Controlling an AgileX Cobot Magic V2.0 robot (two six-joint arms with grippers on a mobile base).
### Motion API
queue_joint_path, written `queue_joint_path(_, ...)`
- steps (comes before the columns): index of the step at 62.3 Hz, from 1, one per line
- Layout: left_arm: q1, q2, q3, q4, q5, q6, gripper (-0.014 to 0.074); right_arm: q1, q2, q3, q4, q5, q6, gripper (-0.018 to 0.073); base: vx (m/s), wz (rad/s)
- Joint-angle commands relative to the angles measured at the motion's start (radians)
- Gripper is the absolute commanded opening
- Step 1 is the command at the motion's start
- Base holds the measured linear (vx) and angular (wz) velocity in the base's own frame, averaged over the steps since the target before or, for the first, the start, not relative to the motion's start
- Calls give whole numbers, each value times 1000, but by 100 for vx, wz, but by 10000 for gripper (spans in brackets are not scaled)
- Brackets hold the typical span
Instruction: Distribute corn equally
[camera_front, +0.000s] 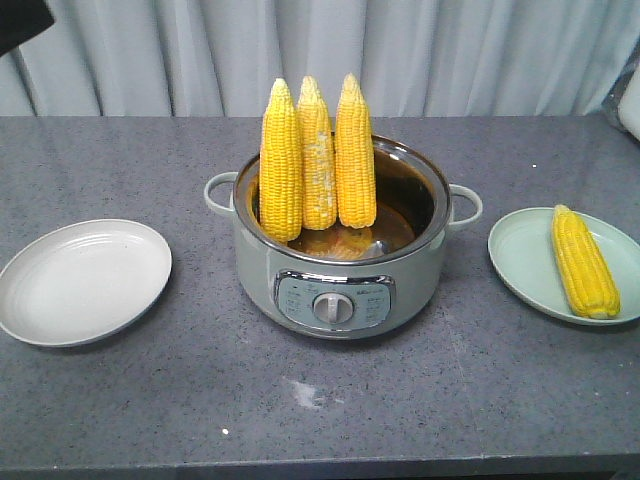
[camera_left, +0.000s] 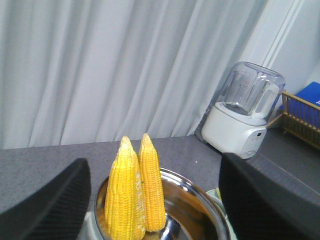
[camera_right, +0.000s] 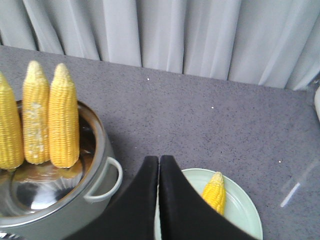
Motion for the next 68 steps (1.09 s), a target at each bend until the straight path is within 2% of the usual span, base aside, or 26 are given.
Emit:
queue_joint_path(1, -2, 138, -182, -40, 65, 11, 497, -6, -48, -28, 27, -27, -9, -9, 0, 0)
queue_joint_path(14, -19, 504, -584, -40, 242, 8, 507, -6, -65, -28, 27, -5, -10, -9, 0, 0)
queue_joint_path(21, -44, 665, -756, -39, 293, 6, 526, -6, -65, -28, 27, 0, -10, -9, 0, 0)
queue_joint_path(28, -78, 784, -861, -39, 304, -20, 538, -6, -65, -28, 27, 0, -10, -9, 0, 0)
queue_joint_path(40, -112, 886, -904, -18, 238, -19, 538, -6, -65, -27, 27, 0, -10, -9, 0, 0)
queue_joint_path(49, -136, 915, -903, -11, 229, -19, 538, -4, -65, -27, 26, 0, -10, -9, 0, 0)
queue_joint_path(50, -217, 997, -902, 151, 185, -20, 538, -4, -65, -25, 27, 6, -10, -8, 0, 0)
queue_joint_path(68, -222, 1000, -902, 173, 201, -20, 526, -4, -65, -25, 27, 6, -10, -8, 0, 0)
